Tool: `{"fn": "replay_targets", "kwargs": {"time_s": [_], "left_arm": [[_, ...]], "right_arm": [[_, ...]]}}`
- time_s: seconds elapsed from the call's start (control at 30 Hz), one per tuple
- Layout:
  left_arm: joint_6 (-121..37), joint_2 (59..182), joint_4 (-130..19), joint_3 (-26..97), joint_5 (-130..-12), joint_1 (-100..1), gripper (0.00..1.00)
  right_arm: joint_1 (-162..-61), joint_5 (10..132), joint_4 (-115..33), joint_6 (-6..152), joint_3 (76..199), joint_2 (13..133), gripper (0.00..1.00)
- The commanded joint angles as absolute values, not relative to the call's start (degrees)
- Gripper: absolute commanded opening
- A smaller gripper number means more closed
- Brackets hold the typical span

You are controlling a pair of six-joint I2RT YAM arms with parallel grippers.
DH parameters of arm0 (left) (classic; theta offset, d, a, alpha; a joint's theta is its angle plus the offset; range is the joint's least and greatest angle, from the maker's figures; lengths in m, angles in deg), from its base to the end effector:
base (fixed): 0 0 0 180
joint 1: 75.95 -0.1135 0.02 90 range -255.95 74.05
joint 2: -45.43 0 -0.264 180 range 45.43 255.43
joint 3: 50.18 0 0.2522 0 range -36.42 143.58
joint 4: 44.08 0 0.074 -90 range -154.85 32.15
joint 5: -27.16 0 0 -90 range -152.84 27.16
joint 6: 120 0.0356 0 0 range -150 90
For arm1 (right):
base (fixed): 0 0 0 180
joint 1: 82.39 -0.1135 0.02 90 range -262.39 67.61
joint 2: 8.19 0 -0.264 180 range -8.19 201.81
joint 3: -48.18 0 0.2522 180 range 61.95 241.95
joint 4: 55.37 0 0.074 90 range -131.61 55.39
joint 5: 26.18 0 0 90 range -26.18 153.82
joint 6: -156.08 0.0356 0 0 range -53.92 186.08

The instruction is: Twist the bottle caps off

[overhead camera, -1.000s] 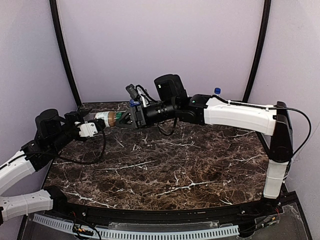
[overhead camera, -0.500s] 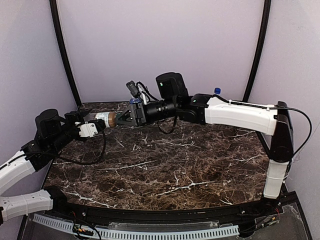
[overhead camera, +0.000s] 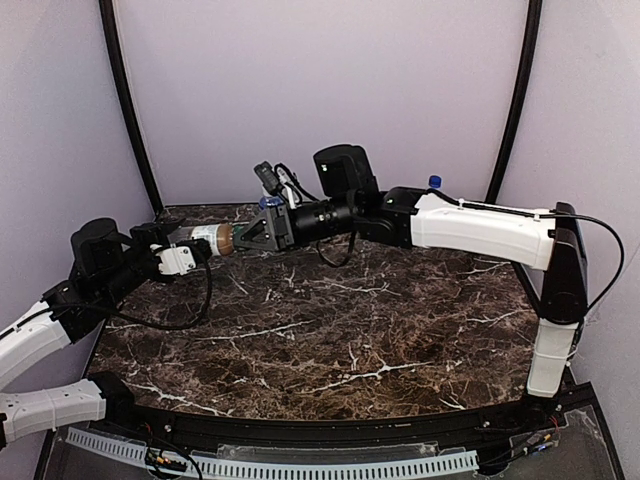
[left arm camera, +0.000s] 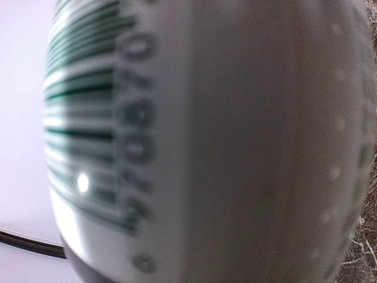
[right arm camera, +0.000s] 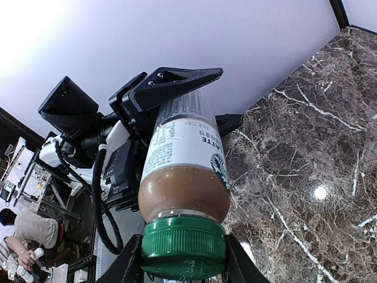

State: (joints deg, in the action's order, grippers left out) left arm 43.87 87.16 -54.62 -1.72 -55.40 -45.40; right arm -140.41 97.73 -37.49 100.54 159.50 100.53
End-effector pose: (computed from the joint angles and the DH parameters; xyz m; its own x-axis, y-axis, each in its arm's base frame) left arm 0.1595 -0.0888 0.3115 0.3614 0.8928 -0.2689 0.1641 0.2230 0.9609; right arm 0.2250 0.3978 0.3477 -0.6747 -0.1939 -0.7122 -0.7365 0.1125 0.6671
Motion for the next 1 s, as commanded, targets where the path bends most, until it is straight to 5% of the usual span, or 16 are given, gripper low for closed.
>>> {"fn": "replay_targets", "kwargs": {"time_s": [0.0,0.23,0.5,0.8,0.87,0.97], "left_arm": [[38.9,86.5,-62.6,0.1,-62.7,-45.2,0.30],[32.0,86.4,-85.8,6.4,-85.5,-45.2,0.28],[28.4,86.7,-91.9,8.8,-91.9,-45.2,0.27],[24.6,86.6,-89.9,8.7,-90.4,-45.2,0.27],[24.2,86.7,-88.9,8.5,-89.7,-45.2,0.27],[23.9,86.6,-84.3,6.5,-84.8,-45.2,0.31]], "right_arm": [[-141.4,98.7,-34.3,93.3,160.9,98.3,0.00],[-149.0,88.4,-24.2,59.6,162.1,95.5,0.00],[-155.8,72.0,-19.8,31.0,159.0,92.7,0.00],[-157.0,62.1,-20.0,27.2,157.8,89.7,0.00],[-157.0,59.0,-22.5,29.1,156.4,88.6,0.07],[-156.5,55.5,-25.5,36.6,156.2,87.6,0.31]]}}
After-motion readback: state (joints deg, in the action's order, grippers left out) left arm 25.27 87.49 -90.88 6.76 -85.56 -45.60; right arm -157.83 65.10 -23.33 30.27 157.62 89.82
